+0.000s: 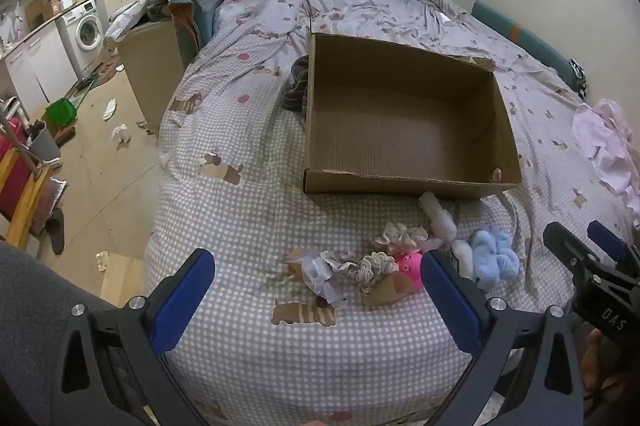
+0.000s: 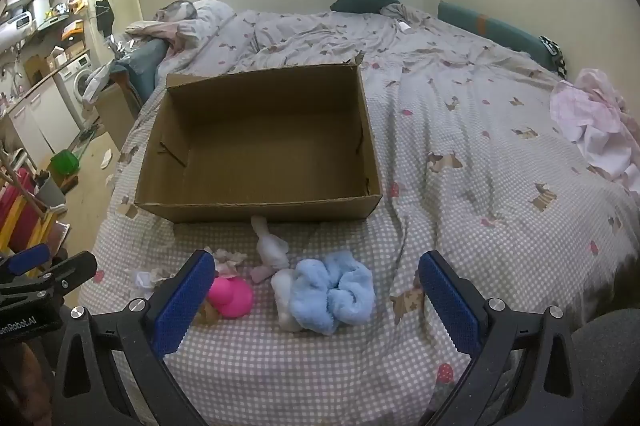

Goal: Organize soft objects

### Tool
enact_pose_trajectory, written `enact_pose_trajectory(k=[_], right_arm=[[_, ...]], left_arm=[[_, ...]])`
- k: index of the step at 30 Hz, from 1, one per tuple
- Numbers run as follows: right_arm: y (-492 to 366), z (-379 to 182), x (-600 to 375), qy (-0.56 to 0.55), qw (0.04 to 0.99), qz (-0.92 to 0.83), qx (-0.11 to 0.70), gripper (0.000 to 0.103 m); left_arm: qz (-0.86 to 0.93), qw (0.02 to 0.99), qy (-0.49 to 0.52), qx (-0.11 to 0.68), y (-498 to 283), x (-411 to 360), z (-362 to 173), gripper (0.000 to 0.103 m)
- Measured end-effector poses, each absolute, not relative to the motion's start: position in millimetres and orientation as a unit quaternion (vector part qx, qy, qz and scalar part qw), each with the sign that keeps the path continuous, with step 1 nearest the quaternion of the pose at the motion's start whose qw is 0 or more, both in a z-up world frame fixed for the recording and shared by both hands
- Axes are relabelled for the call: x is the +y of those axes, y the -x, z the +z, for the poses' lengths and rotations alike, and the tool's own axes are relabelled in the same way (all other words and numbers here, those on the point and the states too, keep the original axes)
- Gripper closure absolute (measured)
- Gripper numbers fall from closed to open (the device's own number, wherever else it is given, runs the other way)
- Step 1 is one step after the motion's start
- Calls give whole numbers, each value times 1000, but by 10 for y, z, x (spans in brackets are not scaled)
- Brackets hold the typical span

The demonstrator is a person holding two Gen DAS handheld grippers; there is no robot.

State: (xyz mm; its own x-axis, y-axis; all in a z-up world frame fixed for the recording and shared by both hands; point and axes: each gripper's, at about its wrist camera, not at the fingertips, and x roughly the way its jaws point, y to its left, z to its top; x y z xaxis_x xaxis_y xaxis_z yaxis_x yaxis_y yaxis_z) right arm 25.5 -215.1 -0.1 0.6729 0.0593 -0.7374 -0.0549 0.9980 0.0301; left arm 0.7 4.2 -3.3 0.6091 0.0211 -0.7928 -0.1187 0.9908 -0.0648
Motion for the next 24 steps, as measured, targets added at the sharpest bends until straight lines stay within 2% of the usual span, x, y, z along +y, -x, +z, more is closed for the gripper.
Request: enact_pose_trajectory(k=[24], right_arm=[[-258,4,-2173,-6,916,28,401,0]], left_arm=[[42,898,44,435,12,9,-3,1]])
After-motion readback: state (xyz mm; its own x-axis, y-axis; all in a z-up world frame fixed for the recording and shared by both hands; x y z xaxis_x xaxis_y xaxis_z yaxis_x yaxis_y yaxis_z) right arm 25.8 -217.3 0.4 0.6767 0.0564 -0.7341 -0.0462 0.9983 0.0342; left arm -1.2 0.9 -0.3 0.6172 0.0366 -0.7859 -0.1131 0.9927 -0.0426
